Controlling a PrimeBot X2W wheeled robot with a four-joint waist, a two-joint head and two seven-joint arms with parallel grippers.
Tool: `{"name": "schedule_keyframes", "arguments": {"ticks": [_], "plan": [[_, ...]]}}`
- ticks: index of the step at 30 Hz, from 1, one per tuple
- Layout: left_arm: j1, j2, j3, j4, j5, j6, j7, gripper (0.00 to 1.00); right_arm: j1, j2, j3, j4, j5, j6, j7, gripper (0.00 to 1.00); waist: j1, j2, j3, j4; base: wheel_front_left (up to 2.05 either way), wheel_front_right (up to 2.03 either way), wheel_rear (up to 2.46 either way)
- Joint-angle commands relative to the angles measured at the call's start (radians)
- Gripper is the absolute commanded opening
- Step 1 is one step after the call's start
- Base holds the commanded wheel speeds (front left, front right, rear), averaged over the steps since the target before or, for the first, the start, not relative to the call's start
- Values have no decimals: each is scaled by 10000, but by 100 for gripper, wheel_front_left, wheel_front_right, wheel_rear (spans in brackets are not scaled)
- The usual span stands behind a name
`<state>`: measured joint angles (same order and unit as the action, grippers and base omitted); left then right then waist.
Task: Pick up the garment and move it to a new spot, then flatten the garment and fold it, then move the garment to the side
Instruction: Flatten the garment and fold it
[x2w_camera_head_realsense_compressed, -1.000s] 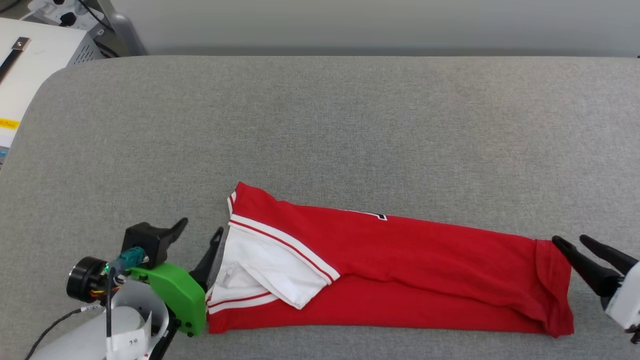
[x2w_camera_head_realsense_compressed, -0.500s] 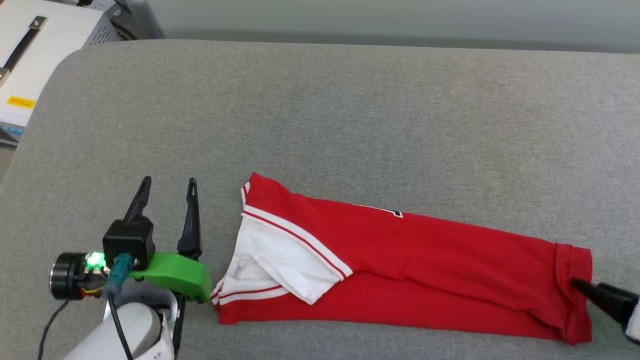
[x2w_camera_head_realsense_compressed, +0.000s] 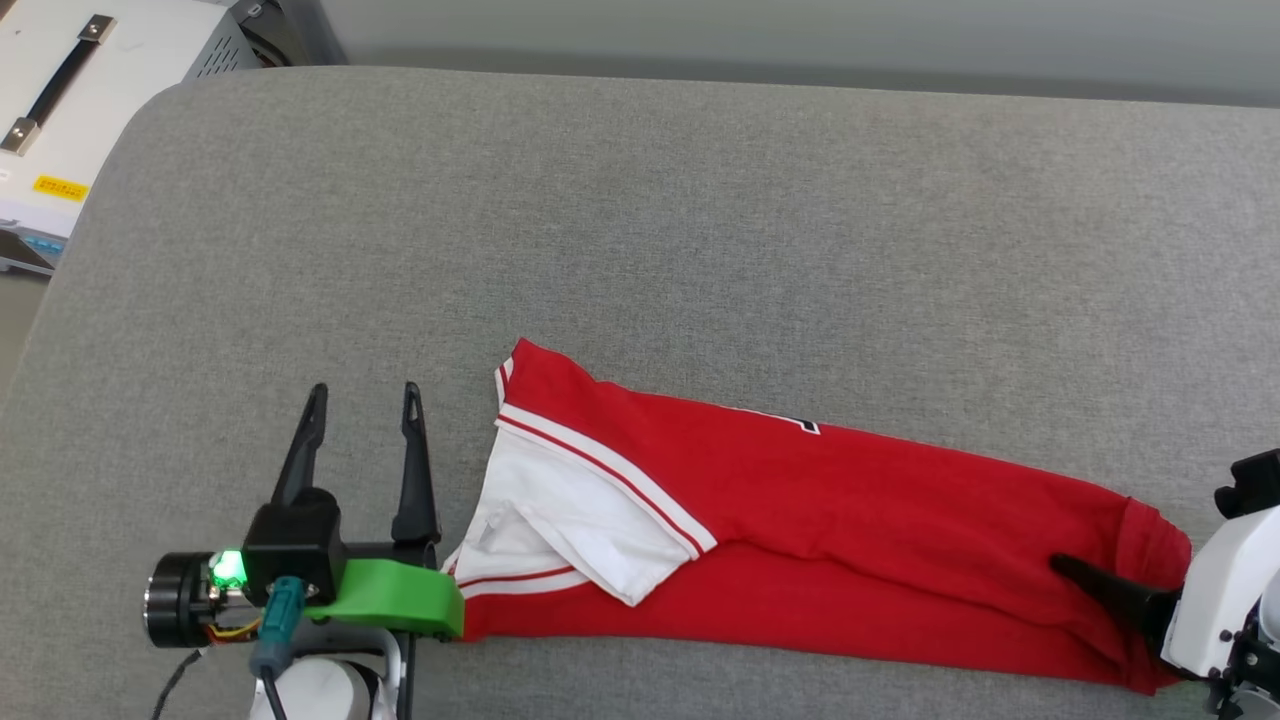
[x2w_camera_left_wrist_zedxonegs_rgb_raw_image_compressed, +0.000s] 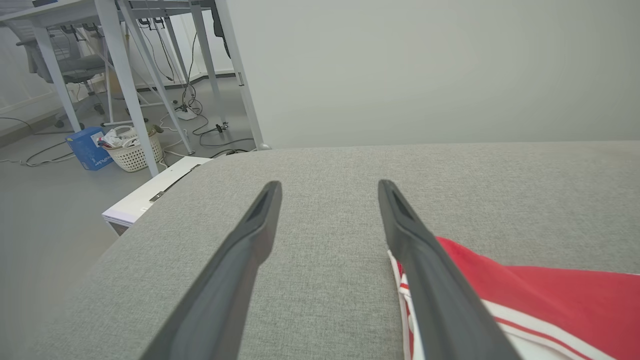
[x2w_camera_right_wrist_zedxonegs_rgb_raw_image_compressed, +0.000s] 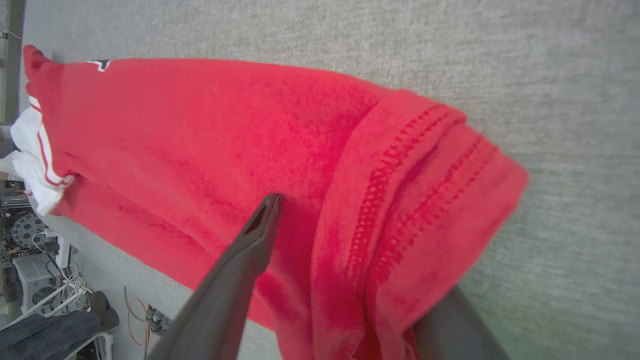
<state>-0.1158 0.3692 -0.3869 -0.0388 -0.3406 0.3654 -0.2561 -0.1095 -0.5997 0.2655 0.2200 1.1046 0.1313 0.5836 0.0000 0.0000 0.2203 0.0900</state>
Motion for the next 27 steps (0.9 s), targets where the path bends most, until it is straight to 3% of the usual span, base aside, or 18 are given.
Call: {"name": "schedule_keyframes", "arguments": {"ticks": [1, 2, 3, 9, 19, 23, 27], "plan": [[231, -203, 132, 41, 244, -145, -56, 100, 0, 262, 402, 185, -238, -6, -5, 100, 0, 0, -23, -11, 0, 0, 0], [296, -357, 236, 85, 398, -274, -56, 100, -51, 225, 454, 253, -335, -6, -149, 33, 0, 0, -45, -17, 0, 0, 0], [341, -464, 324, 118, 522, -384, -56, 100, -90, 198, 471, 325, -385, -6, -274, 1, 0, 0, -71, -21, 0, 0, 0], [661, -907, 777, 223, 1364, -953, -56, 100, -300, -310, 283, 883, -444, -6, -763, 0, 0, 0, -352, -116, 0, 0, 0], [1106, -1518, 1561, 207, 1803, -1859, -56, 100, -377, -1924, -654, 1861, -583, -6, -944, 0, 0, 0, -880, -207, 0, 0, 0], [1241, -1682, 1832, 231, 1936, -2130, -57, 100, -258, -2038, -801, 1161, 45, -6, -567, 0, 0, 0, -1020, -212, 0, 0, 0], [1386, -1861, 2157, 276, 1974, -2342, -57, 100, -36, -1979, -660, -374, 622, -6, 62, 0, 0, 0, -1080, -226, 0, 0, 0]]}}
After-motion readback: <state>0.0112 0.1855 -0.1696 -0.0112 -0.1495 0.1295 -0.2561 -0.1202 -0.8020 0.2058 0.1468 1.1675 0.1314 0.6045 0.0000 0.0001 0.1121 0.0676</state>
